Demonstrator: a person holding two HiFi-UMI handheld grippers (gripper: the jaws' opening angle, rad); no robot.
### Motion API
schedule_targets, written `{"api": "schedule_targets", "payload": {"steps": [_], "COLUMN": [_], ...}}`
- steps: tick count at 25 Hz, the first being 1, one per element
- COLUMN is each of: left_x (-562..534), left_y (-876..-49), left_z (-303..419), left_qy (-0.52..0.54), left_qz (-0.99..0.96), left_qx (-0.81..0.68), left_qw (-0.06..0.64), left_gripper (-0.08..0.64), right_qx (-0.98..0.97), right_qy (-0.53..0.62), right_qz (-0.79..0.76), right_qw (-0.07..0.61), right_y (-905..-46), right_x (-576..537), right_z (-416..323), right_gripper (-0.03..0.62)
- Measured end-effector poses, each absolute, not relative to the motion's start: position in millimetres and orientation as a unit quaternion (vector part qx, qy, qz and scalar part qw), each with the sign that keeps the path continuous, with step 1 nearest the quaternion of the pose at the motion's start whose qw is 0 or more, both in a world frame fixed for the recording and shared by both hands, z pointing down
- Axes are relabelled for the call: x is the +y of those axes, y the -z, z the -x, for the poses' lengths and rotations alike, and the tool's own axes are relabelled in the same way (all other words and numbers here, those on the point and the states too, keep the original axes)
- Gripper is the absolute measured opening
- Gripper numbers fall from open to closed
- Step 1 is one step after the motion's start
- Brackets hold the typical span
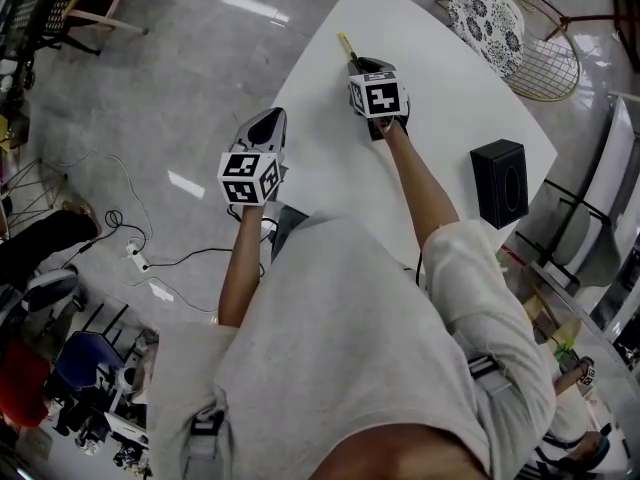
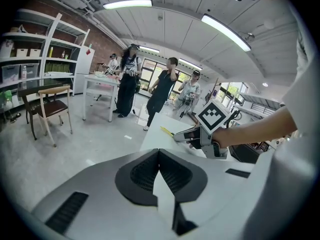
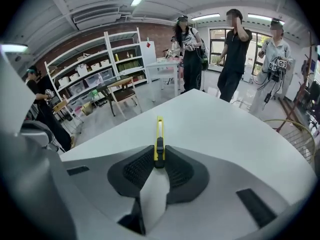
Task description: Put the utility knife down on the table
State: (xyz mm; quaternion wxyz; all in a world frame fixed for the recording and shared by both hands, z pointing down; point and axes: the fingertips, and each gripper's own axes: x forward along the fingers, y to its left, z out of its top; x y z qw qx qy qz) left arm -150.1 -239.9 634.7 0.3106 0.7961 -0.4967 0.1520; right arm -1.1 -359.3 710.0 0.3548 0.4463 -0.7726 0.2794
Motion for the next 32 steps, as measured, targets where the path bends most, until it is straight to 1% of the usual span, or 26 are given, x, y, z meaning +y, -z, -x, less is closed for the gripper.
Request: {"api": "schedule_targets", "payload": {"steps": [12, 13, 14, 15, 17, 25, 32], "left_x": [-238, -237, -236, -235, -234, -233, -234], "left_y": [-633, -633, -633, -632, -631, -626, -617], "left_z": [154, 154, 154, 154, 154, 154, 146], "left_qy": [-0.148, -0.149, -0.149, -0.149, -0.15, -0.146, -0.145], "left_qz": [-0.795, -0.795, -0.794, -0.794, -0.795, -0.797, -0.805], "left_qx": [-0.501, -0.501, -0.501, -0.501, -0.502, -0.503, -0.496], "left_qw": [0.309, 0.309, 0.309, 0.308, 0.307, 0.302, 0.292], "left_gripper": [0.02, 0.02, 0.02, 0.02, 0.02, 0.02, 0.02], "right_qx": [-0.776, -0.779, -0.781, -0.783, -0.785, -0.8, -0.807], "right_qy": [-0.275, -0.276, -0.279, -0.281, -0.278, -0.261, -0.246], "right_qz": [-0.437, -0.434, -0.432, -0.43, -0.433, -0.452, -0.474], "right_qw": [0.362, 0.359, 0.355, 0.351, 0.345, 0.296, 0.255], "right_y": [-713, -712, -711, -711, -708, -681, -649], "right_x": [-362, -361, -360, -359, -360, -351, -332], "right_z": [4, 4, 4, 4, 2, -7, -20], "right_gripper": [0.084, 0.093, 0.135, 0.16, 0.163, 0.155, 0.096]}}
